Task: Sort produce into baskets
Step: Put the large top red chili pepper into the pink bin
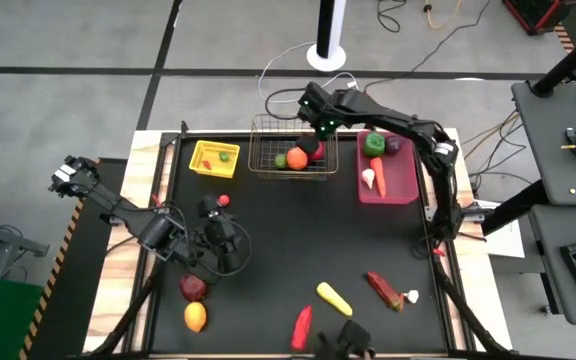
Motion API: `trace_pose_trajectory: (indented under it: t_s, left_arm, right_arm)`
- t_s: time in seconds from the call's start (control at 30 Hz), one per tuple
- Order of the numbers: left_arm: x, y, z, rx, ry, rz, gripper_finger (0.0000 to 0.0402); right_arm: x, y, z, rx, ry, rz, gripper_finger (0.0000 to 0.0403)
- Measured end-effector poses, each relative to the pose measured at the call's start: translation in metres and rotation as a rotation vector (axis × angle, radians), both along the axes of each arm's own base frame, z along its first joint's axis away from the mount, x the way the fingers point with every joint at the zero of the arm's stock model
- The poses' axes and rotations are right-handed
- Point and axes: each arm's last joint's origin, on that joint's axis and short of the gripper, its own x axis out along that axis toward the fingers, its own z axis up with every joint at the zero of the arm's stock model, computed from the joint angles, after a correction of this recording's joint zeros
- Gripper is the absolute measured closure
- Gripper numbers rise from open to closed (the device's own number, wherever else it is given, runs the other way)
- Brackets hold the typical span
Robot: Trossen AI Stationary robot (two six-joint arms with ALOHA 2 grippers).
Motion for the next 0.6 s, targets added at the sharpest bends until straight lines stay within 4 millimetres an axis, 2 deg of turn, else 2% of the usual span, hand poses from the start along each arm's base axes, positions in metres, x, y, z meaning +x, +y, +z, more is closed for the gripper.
trace_pose_trajectory:
  t_s: [0.17, 0.37, 0.5, 0.6]
  left_arm:
    - [0.0, 0.0, 0.0, -0.012, -0.007, 0.008, 0.0242]
    - [0.0, 0.0, 0.0, -0.012, -0.007, 0.008, 0.0242]
    - [0.001, -0.001, -0.001, -0.012, -0.007, 0.008, 0.0242]
    - [0.004, -0.003, -0.005, -0.011, 0.01, 0.002, 0.0242]
  right_arm:
    - [-0.014, 0.046, 0.039, 0.006, -0.003, 0.068, 0.0078]
    - [-0.035, 0.108, 0.07, 0.032, -0.016, 0.146, 0.0078]
    - [-0.05, 0.147, 0.079, 0.056, -0.039, 0.186, 0.0078]
    - [-0.061, 0.172, 0.078, 0.081, -0.044, 0.204, 0.0078]
